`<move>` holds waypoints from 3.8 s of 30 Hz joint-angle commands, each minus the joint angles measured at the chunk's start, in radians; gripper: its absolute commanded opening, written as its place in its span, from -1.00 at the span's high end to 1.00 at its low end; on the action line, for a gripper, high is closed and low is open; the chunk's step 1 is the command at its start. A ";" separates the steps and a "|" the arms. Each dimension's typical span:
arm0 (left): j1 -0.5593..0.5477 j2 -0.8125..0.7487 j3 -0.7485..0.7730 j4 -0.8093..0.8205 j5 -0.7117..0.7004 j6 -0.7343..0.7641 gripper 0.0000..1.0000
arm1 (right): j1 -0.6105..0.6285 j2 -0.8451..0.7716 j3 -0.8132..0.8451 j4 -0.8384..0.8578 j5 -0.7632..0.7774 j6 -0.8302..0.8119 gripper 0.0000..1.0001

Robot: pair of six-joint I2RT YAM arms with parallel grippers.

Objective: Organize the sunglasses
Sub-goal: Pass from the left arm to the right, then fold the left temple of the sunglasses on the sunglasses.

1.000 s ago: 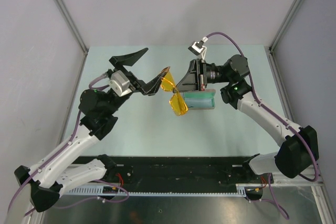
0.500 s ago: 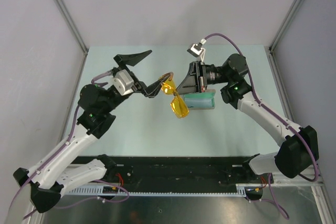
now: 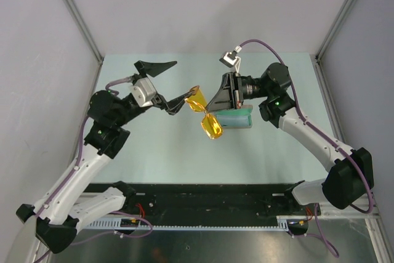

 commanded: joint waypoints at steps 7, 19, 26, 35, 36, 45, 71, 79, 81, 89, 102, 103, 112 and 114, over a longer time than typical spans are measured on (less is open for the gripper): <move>0.052 -0.023 0.063 -0.131 0.106 0.114 -1.00 | -0.004 -0.023 0.020 0.090 0.050 0.047 1.00; 0.059 -0.045 0.077 -0.205 0.109 0.175 -1.00 | -0.001 -0.028 0.020 0.058 0.051 0.019 1.00; 0.095 -0.095 0.057 -0.237 -0.038 0.215 -1.00 | -0.009 -0.017 0.022 0.058 0.054 0.016 1.00; 0.106 -0.045 0.066 -0.182 -0.231 0.126 -1.00 | -0.007 -0.017 0.020 0.032 0.066 -0.013 1.00; 0.106 -0.037 0.069 -0.152 -0.250 0.076 -1.00 | -0.007 -0.016 0.020 0.024 0.067 -0.021 1.00; 0.105 0.030 0.109 -0.011 -0.345 -0.319 -1.00 | 0.002 -0.006 0.022 -0.125 0.126 -0.165 1.00; 0.086 0.049 0.044 0.073 0.132 -0.465 -1.00 | -0.012 0.057 0.020 -0.170 0.186 -0.228 1.00; 0.065 0.049 -0.023 0.073 0.100 -0.442 -1.00 | -0.012 0.038 0.020 -0.108 0.179 -0.173 1.00; 0.063 0.052 -0.028 0.073 0.100 -0.439 -1.00 | -0.010 0.034 0.023 -0.100 0.177 -0.166 1.00; 0.040 0.049 -0.061 0.073 0.124 -0.408 -1.00 | -0.006 0.020 0.026 -0.035 0.168 -0.099 1.00; 0.032 0.038 -0.094 0.073 0.118 -0.376 -1.00 | -0.004 -0.017 0.028 0.008 0.168 -0.047 1.00; 0.032 0.040 -0.089 0.073 0.117 -0.374 -1.00 | -0.004 -0.019 0.028 0.001 0.171 -0.050 1.00; 0.032 -0.016 -0.003 0.073 -0.025 -0.368 -0.99 | -0.049 0.000 0.028 -0.185 0.244 -0.177 1.00; 0.032 -0.042 -0.008 0.073 -0.104 -0.366 -1.00 | -0.085 0.004 0.028 -0.212 0.269 -0.209 1.00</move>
